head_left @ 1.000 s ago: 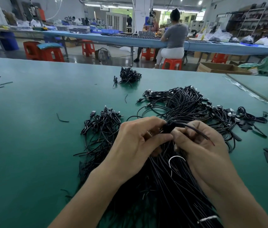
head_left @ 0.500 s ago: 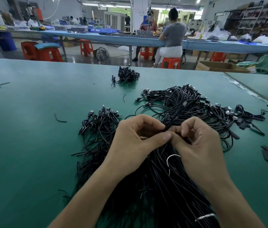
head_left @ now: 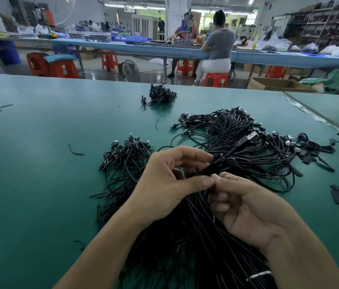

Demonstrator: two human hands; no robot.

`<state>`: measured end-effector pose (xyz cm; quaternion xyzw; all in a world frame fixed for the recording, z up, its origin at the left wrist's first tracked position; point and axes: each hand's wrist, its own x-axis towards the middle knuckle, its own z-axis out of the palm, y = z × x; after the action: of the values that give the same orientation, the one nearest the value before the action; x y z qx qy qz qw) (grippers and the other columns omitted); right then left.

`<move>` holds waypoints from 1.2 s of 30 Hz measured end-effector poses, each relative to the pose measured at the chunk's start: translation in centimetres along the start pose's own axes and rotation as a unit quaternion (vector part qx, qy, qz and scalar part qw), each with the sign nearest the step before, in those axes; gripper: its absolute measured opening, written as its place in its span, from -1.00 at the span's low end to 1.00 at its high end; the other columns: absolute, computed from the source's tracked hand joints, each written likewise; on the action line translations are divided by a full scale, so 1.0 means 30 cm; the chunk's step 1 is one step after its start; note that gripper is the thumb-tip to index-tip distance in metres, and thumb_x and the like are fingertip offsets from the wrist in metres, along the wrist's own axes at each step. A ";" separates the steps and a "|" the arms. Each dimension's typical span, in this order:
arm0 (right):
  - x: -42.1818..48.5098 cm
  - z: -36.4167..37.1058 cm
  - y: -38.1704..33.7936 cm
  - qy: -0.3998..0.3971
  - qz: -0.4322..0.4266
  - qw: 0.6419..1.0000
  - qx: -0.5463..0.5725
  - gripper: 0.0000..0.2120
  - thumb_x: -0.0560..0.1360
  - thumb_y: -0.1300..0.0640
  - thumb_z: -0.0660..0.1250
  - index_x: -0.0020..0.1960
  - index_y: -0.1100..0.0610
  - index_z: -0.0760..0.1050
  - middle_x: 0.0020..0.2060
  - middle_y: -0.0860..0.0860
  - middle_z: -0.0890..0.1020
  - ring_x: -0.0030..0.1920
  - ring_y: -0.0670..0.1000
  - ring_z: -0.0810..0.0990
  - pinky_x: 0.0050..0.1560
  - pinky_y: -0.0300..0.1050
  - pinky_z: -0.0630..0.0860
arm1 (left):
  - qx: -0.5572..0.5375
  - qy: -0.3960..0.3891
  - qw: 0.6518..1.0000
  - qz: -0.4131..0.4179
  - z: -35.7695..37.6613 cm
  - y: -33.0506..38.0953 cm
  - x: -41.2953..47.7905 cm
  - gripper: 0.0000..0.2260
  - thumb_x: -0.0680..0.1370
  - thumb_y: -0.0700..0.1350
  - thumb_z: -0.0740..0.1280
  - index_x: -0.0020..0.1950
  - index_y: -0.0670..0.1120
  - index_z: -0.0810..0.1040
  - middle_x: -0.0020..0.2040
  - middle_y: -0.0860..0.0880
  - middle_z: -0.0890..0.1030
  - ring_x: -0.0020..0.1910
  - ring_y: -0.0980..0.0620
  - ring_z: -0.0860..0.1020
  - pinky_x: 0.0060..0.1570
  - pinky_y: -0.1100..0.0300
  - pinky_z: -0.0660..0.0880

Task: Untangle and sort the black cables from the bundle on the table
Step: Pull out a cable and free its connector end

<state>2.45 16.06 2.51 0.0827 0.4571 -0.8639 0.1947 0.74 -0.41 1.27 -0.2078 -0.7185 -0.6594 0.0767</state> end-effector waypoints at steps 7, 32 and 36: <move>0.008 -0.003 -0.001 0.018 -0.039 0.995 -0.086 -0.82 0.24 0.16 0.48 -0.26 0.07 0.48 -0.33 0.06 0.62 -0.48 -0.07 0.49 -0.54 -0.27 0.34 | 0.039 0.029 0.999 -0.016 0.008 0.010 0.005 -0.78 0.39 -0.10 0.52 -0.03 0.16 0.68 -0.12 0.12 0.71 -0.16 0.13 0.69 -0.11 0.30 0.57; 0.029 -0.060 0.100 0.109 -0.108 0.688 -0.709 -0.69 0.56 0.01 0.35 0.29 -0.14 0.43 -0.03 -0.10 0.60 -0.07 -0.09 0.59 0.04 -0.05 0.58 | 0.495 0.195 0.843 -0.077 -0.112 -0.111 0.144 -0.66 0.61 -0.06 0.32 0.38 -0.05 0.53 0.25 -0.09 0.62 0.26 -0.12 0.50 0.27 -0.04 0.41; 0.027 -0.079 0.083 0.114 -0.128 0.679 -0.714 -0.79 0.54 -0.01 0.35 0.17 -0.13 0.49 -0.19 -0.15 0.59 -0.14 -0.15 0.57 -0.06 -0.11 0.58 | 0.541 0.112 0.822 -0.138 -0.072 -0.119 0.154 -0.70 0.62 0.03 0.29 0.31 -0.05 0.54 0.08 -0.08 0.67 0.12 -0.13 0.58 0.09 0.00 0.47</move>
<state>2.66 16.53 -0.98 -0.0429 0.9598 -0.2758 0.0288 -5.21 -1.78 0.03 0.0438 -0.9674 -0.1872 0.1649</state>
